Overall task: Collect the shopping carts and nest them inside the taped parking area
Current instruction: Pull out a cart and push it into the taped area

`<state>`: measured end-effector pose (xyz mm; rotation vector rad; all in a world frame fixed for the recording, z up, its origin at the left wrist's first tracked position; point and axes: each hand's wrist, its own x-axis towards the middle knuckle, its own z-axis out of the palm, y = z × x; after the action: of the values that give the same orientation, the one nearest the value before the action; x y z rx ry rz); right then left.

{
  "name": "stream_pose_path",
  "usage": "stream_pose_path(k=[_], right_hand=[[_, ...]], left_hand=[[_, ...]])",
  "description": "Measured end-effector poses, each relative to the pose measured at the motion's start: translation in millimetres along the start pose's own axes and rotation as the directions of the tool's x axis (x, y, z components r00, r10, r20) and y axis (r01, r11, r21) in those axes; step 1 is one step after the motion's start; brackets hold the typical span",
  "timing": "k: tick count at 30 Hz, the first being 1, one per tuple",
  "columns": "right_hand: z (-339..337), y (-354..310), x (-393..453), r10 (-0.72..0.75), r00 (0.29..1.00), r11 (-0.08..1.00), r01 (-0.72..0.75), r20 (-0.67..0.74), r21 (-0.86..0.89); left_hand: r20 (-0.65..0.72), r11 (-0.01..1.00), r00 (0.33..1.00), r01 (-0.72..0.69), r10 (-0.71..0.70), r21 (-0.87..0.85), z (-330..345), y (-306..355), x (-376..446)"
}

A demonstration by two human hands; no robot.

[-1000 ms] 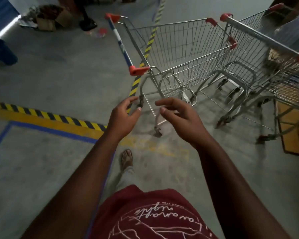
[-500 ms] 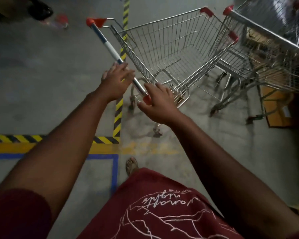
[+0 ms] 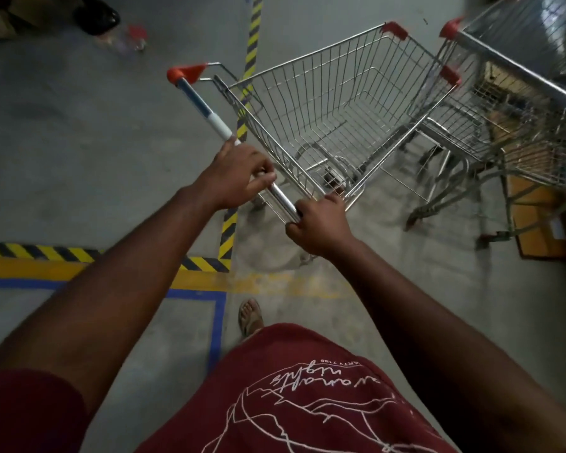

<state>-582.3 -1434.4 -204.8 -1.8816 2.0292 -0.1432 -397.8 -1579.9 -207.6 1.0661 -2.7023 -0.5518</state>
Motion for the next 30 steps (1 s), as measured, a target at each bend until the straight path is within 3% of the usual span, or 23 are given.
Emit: stream_pose_path(k=[3,8,13,16,19,23,26,30], right_hand=[[5.2,17.4,-25.1,-0.09,0.994,0.996,0.091,-0.056,0.017],[5.6,42.5,-75.9,-0.298,0.953,0.955,0.298,-0.06,-0.009],[-6.6,69.2,-125.5,-0.494,0.853,0.852,0.513,0.168,-0.099],[-16.0,81.2,-143.9,-0.522,0.793,0.782,0.592,0.314,-0.194],[-16.5,75.3,-154.7,-0.445,0.772,0.781,0.583,0.453,-0.225],[7.8,48.1,-199.0,-0.503,0.78,0.709,0.618,0.372,-0.338],[31.7,26.7,-233.2,-0.634,0.725,0.672,0.689,0.269,-0.271],[51.4,-0.1,-253.7,-0.704,0.688,0.661,0.726,0.178,-0.191]], left_hand=[[-0.032,0.999,0.999,0.022,-0.023,-0.031,9.6,28.1,-26.6],[-0.211,0.982,0.959,0.182,-0.189,-0.054,37.4,91.5,-91.2],[-0.376,0.934,0.856,0.342,-0.355,-0.104,76.5,175.4,-166.3],[-0.317,0.905,0.848,0.405,-0.425,-0.132,96.1,220.4,-212.7],[-0.223,0.881,0.853,0.466,-0.472,-0.085,113.1,261.8,-255.3],[-0.25,0.856,0.819,0.49,-0.517,-0.166,132.6,320.4,-313.2],[-0.299,0.77,0.713,0.616,-0.634,-0.165,142.3,343.8,-364.3],[-0.391,0.51,0.417,0.843,-0.821,-0.173,141.9,332.8,-444.7]])
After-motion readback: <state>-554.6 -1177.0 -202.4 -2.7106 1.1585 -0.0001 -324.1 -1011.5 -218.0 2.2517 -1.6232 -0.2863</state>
